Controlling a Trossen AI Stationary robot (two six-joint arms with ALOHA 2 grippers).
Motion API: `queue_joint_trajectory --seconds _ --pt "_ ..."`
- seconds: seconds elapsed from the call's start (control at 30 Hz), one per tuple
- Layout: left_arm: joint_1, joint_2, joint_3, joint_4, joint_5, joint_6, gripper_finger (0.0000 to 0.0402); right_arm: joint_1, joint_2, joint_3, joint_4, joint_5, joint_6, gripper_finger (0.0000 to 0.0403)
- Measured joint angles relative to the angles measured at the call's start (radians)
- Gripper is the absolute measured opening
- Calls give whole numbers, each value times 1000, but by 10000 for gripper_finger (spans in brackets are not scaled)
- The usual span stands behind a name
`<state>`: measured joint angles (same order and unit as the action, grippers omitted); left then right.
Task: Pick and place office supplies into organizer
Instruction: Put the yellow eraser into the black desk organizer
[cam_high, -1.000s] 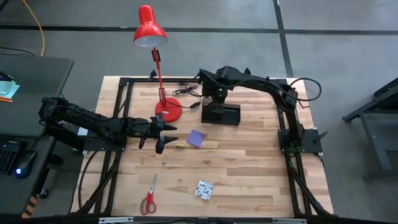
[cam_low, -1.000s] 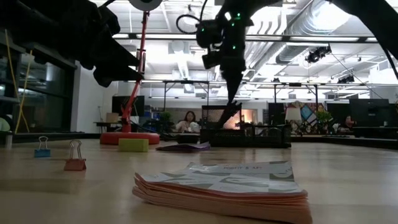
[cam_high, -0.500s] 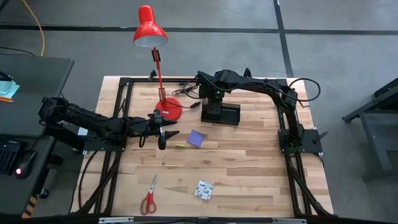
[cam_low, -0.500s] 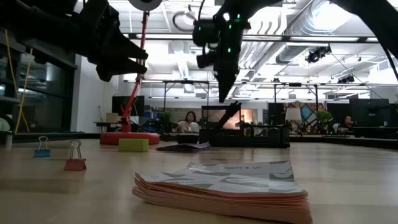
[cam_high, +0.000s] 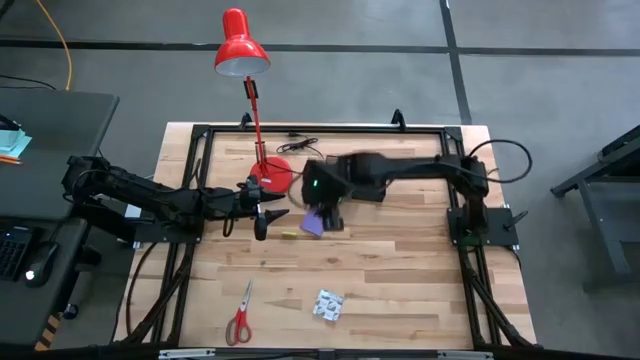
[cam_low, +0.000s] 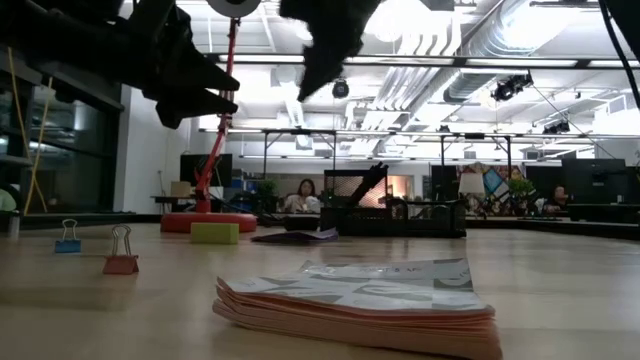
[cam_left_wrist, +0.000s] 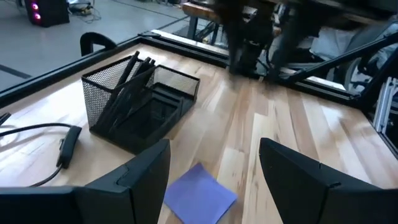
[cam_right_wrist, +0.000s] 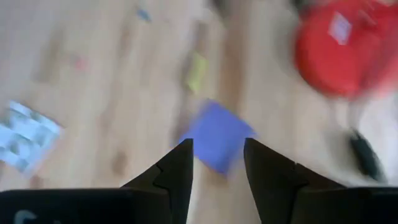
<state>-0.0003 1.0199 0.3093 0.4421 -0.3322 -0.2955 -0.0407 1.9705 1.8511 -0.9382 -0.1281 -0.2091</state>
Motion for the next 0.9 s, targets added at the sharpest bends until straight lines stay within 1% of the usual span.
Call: queue_joint_trajectory --seconds 0.1,0.17,0.23,0.3,0.33,0.43,0.47,0.57,0.63,0.7,0.73,0.8,0.9 --pt "0 0 0 -30 23 -1 233 51 29 -2 25 -12 -7 135" --pt "0 0 0 -50 47 -1 233 69 44 -2 45 -55 -1 135" --pt "0 0 0 -62 76 18 233 83 48 -12 49 -122 3 135" --pt "0 -2 0 -51 96 30 233 97 36 -71 136 -171 11 135" --pt "0 -5 0 -43 98 29 233 105 23 -119 183 -167 26 134" --pt "0 -23 0 -34 95 29 233 143 -23 -323 481 -123 76 129" --pt "0 -25 0 -30 92 29 233 161 -33 -393 554 -94 84 127" --pt "0 -35 0 -29 90 29 233 218 -50 -591 746 51 123 120" --pt "0 -35 0 -14 89 29 233 250 -74 -709 960 97 134 118" --pt "0 -35 0 2 86 29 233 274 -96 -819 1215 107 158 118" --pt "0 -36 0 11 85 29 233 284 -101 -870 1312 106 160 118" --pt "0 -36 0 5 85 29 233 296 -97 -964 1467 120 160 118" --pt "0 -35 0 17 85 29 233 303 -96 -1064 1657 185 142 118"
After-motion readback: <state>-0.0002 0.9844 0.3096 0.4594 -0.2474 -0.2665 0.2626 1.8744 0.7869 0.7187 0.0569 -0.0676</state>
